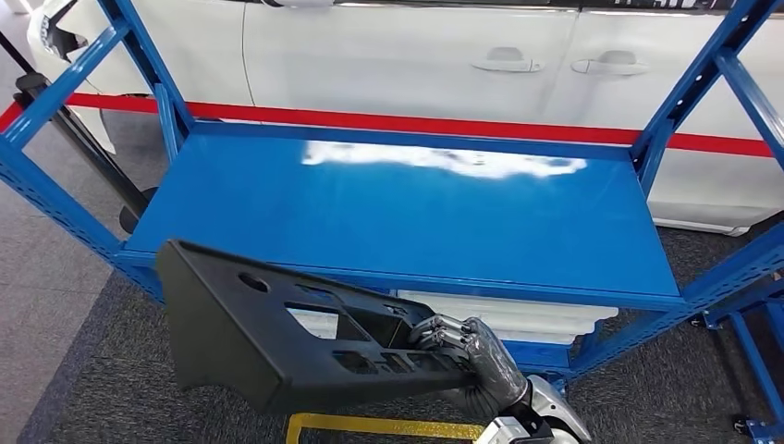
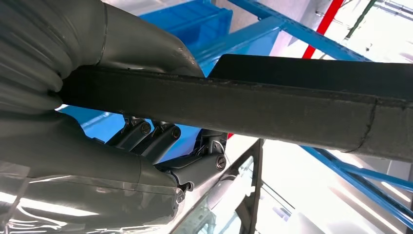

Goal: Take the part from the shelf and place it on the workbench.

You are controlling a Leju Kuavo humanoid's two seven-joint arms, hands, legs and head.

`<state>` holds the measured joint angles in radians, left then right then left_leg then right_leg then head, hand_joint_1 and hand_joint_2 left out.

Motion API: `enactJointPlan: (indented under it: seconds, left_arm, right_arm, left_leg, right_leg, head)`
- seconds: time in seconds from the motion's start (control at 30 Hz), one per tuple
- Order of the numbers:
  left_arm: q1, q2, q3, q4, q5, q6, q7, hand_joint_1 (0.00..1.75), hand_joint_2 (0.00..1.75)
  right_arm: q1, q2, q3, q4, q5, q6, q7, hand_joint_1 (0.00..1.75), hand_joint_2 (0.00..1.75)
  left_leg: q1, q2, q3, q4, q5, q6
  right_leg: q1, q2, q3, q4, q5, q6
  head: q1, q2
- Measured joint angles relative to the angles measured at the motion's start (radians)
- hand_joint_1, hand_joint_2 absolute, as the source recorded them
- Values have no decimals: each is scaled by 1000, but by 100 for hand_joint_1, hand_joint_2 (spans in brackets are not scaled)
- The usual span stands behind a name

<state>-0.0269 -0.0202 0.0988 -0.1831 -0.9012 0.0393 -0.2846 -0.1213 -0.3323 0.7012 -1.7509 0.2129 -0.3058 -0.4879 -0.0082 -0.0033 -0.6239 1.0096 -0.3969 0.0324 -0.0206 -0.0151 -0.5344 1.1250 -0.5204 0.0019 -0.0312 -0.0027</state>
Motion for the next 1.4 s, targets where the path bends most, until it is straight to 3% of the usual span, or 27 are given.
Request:
enactJointPlan:
  seconds: [0.07,0.17,0.2,0.23,0.3,0.33,0.37,0.4,0.47,0.53,0.6,0.67,0.7,0.77,0.83,0.87,0.9,0.93,1.0,1.07,1.1,1.17,1.2,1.23,1.33,1.37,1.4]
  left_arm:
    - [0,0,0,0,-2,0,0,0,0]
    - [3,2,2,0,-4,-1,-3,0,0]
    - [4,3,3,0,-5,-1,-5,0,0]
    - [5,4,4,0,-6,-2,-7,0,0]
    - [5,5,6,0,-6,-2,-8,0,0]
    - [5,6,7,0,-7,-2,-8,0,0]
    - [4,7,8,0,-8,-2,-8,0,0]
    - [4,7,10,0,-8,-2,-8,0,0]
    - [4,7,14,0,-9,-1,-8,0,0]
    - [1,9,18,0,-10,-1,-8,0,0]
    - [1,10,21,0,-10,-1,-9,0,0]
    - [2,10,23,0,-10,0,-9,0,0]
    - [1,10,23,0,-10,-1,-9,0,0]
    - [0,10,23,0,-10,-1,-9,0,0]
    - [0,10,24,0,-11,-1,-9,0,0]
    - [0,10,24,0,-10,-1,-9,0,0]
    - [0,10,24,0,-10,-1,-9,0,0]
    - [0,10,24,0,-10,-1,-9,0,0]
    - [0,10,24,0,-10,-1,-9,0,0]
    - [0,10,24,0,-10,-1,-9,0,0]
    - [1,10,24,0,-10,-1,-9,0,0]
    - [2,10,24,0,-11,-1,-8,0,0]
    - [3,9,24,1,-11,-1,-8,0,0]
    - [4,9,24,1,-10,-1,-7,0,0]
    - [6,9,28,1,-6,4,-6,0,0]
    - [5,8,32,1,-3,8,-5,0,0]
    - [5,7,37,1,0,12,-4,0,0]
  right_arm:
    - [-2,0,0,0,0,0,-1,175,175]
    - [-1,-1,0,0,1,2,-2,175,175]
    - [0,-2,0,0,1,3,-2,175,175]
    - [0,-3,0,0,1,3,-2,175,175]
    - [1,-6,0,0,2,3,-2,175,175]
    - [1,-6,0,0,3,3,-2,175,175]
    - [2,-6,0,0,3,3,-2,175,175]
    - [3,-6,0,0,3,4,-2,175,175]
    - [3,-6,1,0,4,4,-4,175,175]
    - [3,-6,1,0,5,5,-6,175,175]
    - [3,-6,1,0,6,5,-7,175,175]
    - [4,-6,1,0,7,5,-8,175,175]
    - [5,-6,1,0,7,5,-9,175,175]
    - [6,-4,1,0,7,6,-9,175,175]
    - [8,-3,1,1,8,6,-9,175,175]
    - [8,-3,1,1,8,6,-9,175,175]
    - [9,-3,1,1,8,6,-9,175,175]
    - [9,-3,1,1,8,6,-9,175,175]
    - [8,-3,1,1,8,6,-9,175,175]
    - [6,-3,1,1,8,6,-9,175,175]
    - [5,-3,1,0,8,7,-10,175,175]
    - [6,-3,1,1,11,12,-11,175,175]
    - [7,-3,1,1,13,16,-12,175,175]
    - [9,-4,2,2,15,19,-13,175,175]
    - [27,-7,2,6,16,31,-28,175,175]
    - [42,-7,1,7,12,39,-42,175,175]
    - [61,-7,-1,8,5,47,-61,175,175]
  left_leg:
    - [-2,1,-16,10,14,-11]
    - [0,0,-31,15,25,-31]
    - [2,-2,-39,33,0,-39]
    - [4,-3,-50,67,-43,-47]
    - [7,-3,-74,180,-149,-61]
    - [9,-3,-79,235,-178,-66]
    - [9,-3,-74,271,-182,-68]
    - [10,-3,-56,278,-163,-69]
    - [10,-5,29,195,-110,-64]
    - [6,-11,134,49,-114,-50]
    - [0,-14,176,-27,-133,-32]
    - [1,-10,166,-36,-116,-13]
    - [2,-7,157,-40,-103,-4]
    - [3,-1,133,-44,-74,12]
    - [1,0,99,-40,-49,17]
    - [0,1,81,-37,-37,16]
    - [-1,1,61,-32,-26,15]
    - [-1,1,42,-25,-16,13]
    - [-1,0,10,-9,-1,7]
    - [-4,0,-9,5,11,-3]
    - [-4,1,-15,8,19,-9]
    - [-2,1,-22,8,34,-22]
    - [-1,0,-29,15,22,-29]
    - [1,-1,-39,36,-9,-36]
    - [8,-3,-79,193,-159,-54]
    - [10,-3,-83,246,-178,-58]
    - [12,-3,-75,279,-173,-61]
  right_leg:
    - [7,-3,63,-100,-23,-5]
    - [8,-5,55,-126,-13,-16]
    - [5,-7,45,-128,-1,-23]
    - [3,-9,33,-131,12,-30]
    - [4,-11,4,-129,36,-36]
    - [5,-11,-13,-128,48,-36]
    - [6,-11,-30,-126,60,-35]
    - [6,-11,-47,-123,71,-33]
    - [6,-11,-79,-116,92,-28]
    - [7,-9,-99,-109,111,-19]
    - [6,-9,-104,-110,129,-7]
    - [5,-6,-108,-113,140,5]
    - [4,-3,-114,-102,123,9]
    - [2,3,-140,-24,30,13]
    - [-1,4,-164,103,-61,16]
    - [-2,4,-165,150,-71,17]
    - [-2,4,-153,170,-58,17]
    - [-2,4,-125,155,-30,17]
    - [-1,1,-24,43,2,10]
    - [5,-3,65,-84,-19,2]
    - [9,-4,83,-116,-31,-1]
    - [10,-5,74,-131,-21,-11]
    - [8,-7,64,-132,-8,-18]
    - [5,-9,52,-135,5,-25]
    - [3,-12,4,-134,44,-36]
    - [3,-12,-14,-131,56,-34]
    - [3,-12,-33,-128,68,-32]
  head:
    - [0,0]
    - [0,0]
    - [0,0]
    - [0,0]
    - [0,0]
    - [0,0]
    - [0,0]
    - [0,0]
    - [0,0]
    - [0,0]
    - [0,0]
    - [0,0]
    - [0,0]
    - [0,0]
    - [0,0]
    - [0,0]
    - [0,0]
    - [0,0]
    - [0,0]
    - [0,0]
    - [0,0]
    - [0,0]
    - [0,0]
    - [0,0]
    - [0,0]
    - [0,0]
    - [0,0]
